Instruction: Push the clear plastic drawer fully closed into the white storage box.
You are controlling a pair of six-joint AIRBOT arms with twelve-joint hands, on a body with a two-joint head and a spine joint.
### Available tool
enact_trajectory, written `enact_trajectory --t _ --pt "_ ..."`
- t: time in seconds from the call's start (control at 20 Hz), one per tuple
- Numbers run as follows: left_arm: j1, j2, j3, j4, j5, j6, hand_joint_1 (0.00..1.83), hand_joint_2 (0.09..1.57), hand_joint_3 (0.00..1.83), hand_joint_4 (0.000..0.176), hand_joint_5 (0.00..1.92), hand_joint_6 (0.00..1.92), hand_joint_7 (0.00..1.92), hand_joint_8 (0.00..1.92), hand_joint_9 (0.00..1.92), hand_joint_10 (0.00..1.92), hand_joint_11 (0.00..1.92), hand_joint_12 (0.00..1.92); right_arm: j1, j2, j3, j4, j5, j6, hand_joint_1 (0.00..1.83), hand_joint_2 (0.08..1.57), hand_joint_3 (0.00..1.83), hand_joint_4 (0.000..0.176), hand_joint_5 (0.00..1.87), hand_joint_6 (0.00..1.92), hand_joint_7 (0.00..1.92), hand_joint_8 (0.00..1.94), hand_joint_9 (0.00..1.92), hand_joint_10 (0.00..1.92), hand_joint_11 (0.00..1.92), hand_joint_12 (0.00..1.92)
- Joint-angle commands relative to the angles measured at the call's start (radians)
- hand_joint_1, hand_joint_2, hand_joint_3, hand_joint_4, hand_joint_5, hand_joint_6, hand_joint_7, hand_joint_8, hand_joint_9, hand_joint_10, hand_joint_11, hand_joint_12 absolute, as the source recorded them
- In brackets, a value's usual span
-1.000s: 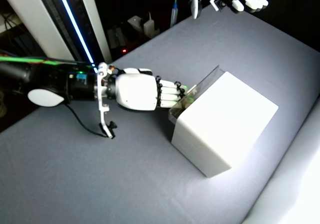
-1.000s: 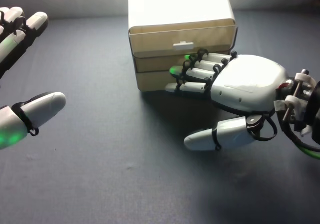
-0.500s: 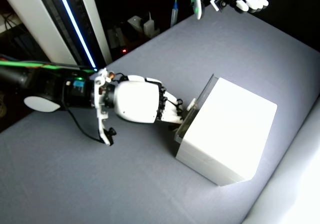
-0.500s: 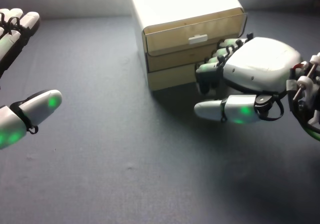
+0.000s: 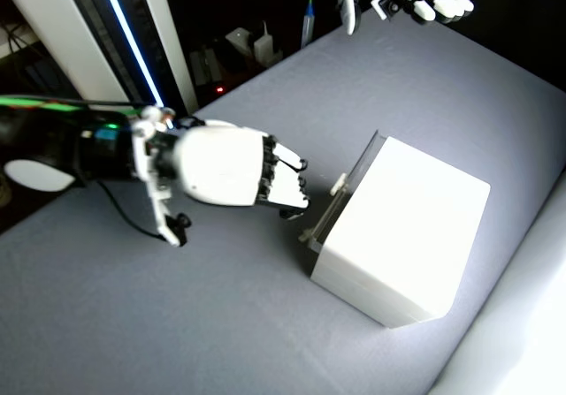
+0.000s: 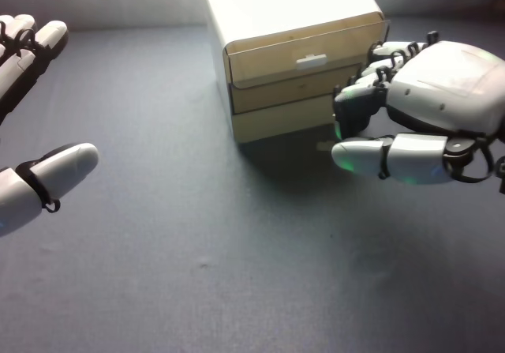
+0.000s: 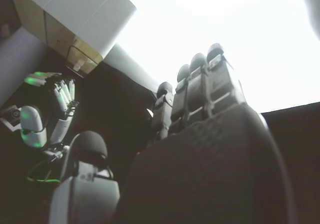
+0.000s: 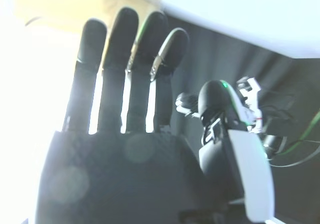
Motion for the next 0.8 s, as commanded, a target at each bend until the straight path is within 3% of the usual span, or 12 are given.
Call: enact_trajectory --t 0.0,0.05,0.1,0.15,0.2,0.25,0.3,0.35,0.4,0.5,0.7,0.75 --pt "-0.002 0.006 -0.003 0.002 -0.118 -0.006 0.00 1.21 0.02 0.098 0.00 0.00 0.00 0.00 0.00 0.00 0.00 0.00 -0.001 0.010 -0.016 -0.003 0.137 0.004 0.08 1.35 0.01 0.011 0.59 1.09 0.67 0.90 0.52 1.10 0.26 1.64" --pt "-0.001 0.009 -0.006 0.001 -0.119 -0.006 0.00 1.21 0.01 0.114 0.00 0.00 0.00 0.00 0.00 0.00 0.00 0.00 -0.011 0.030 -0.036 0.001 0.157 0.004 0.11 1.39 0.00 0.012 0.59 1.13 0.68 0.95 0.54 1.14 0.28 1.66" --pt "0.001 0.011 -0.008 0.000 -0.121 -0.006 0.00 1.23 0.03 0.097 0.00 0.00 0.00 0.00 0.00 0.00 0.00 0.00 -0.024 0.055 -0.055 0.004 0.170 0.004 0.10 1.41 0.00 0.019 0.57 1.20 0.67 1.02 0.55 1.15 0.31 1.65" --pt "0.003 0.011 -0.008 -0.001 -0.123 -0.006 0.00 1.25 0.03 0.104 0.00 0.00 0.00 0.00 0.00 0.00 0.00 0.00 -0.036 0.066 -0.066 0.014 0.182 0.003 0.09 1.41 0.00 0.007 0.54 1.26 0.66 1.05 0.56 1.15 0.33 1.65" --pt "0.004 0.011 -0.009 -0.004 -0.125 -0.006 0.00 1.24 0.03 0.119 0.00 0.00 0.00 0.00 0.00 0.00 0.00 0.00 -0.053 0.091 -0.076 0.028 0.200 0.003 0.03 1.40 0.00 0.047 0.50 1.30 0.63 1.10 0.52 1.18 0.27 1.69" --pt "0.005 0.012 -0.010 -0.005 -0.125 -0.006 0.00 1.19 0.00 0.148 0.00 0.00 0.00 0.00 0.00 0.00 0.00 0.00 -0.065 0.125 -0.085 0.041 0.215 0.002 0.01 1.40 0.00 0.034 0.51 1.22 0.63 1.07 0.50 1.20 0.22 1.74" --pt "0.005 0.012 -0.010 -0.005 -0.125 -0.006 0.00 1.17 0.00 0.151 0.00 0.00 0.00 0.00 0.00 0.00 0.00 0.00 -0.070 0.129 -0.087 0.047 0.218 0.001 0.00 1.38 0.00 0.022 0.53 1.25 0.64 1.19 0.54 1.39 0.35 1.82" --pt "0.006 0.012 -0.011 -0.008 -0.124 -0.006 0.00 1.14 0.00 0.171 0.00 0.00 0.00 0.00 0.00 0.00 0.00 0.00 -0.096 0.151 -0.098 0.082 0.257 -0.006 0.00 1.39 0.00 0.000 0.52 1.25 0.60 1.17 0.49 1.41 0.33 1.85" --pt "0.006 0.012 -0.011 -0.010 -0.124 -0.006 0.00 1.14 0.00 0.175 0.00 0.00 0.00 0.00 0.00 0.00 0.00 0.00 -0.112 0.164 -0.104 0.103 0.286 -0.006 0.00 1.38 0.00 0.000 0.47 1.32 0.57 1.24 0.46 1.48 0.33 1.90" --pt "0.011 0.015 -0.015 -0.014 -0.124 -0.006 0.00 1.16 0.00 0.176 0.00 0.00 0.00 0.00 0.00 0.00 0.00 0.00 -0.158 0.215 -0.132 0.151 0.371 -0.009 0.00 1.27 0.00 0.000 0.57 0.98 0.70 0.66 0.50 0.88 0.16 1.69" --pt "0.047 0.035 -0.033 -0.042 -0.154 -0.008 0.00 1.13 0.00 0.176 0.00 0.00 0.00 0.00 0.00 0.00 0.00 0.00 -0.179 0.293 -0.203 0.176 0.470 -0.081 0.00 1.27 0.00 0.000 0.59 0.63 0.76 0.18 0.61 0.36 0.15 1.41" --pt "0.051 0.035 -0.033 -0.043 -0.154 -0.008 0.00 1.11 0.00 0.176 0.00 0.00 0.00 0.00 0.00 0.00 0.00 0.00 -0.187 0.309 -0.215 0.184 0.501 -0.091 0.00 1.27 0.00 0.000 0.60 0.53 0.74 0.10 0.57 0.26 0.05 1.38"
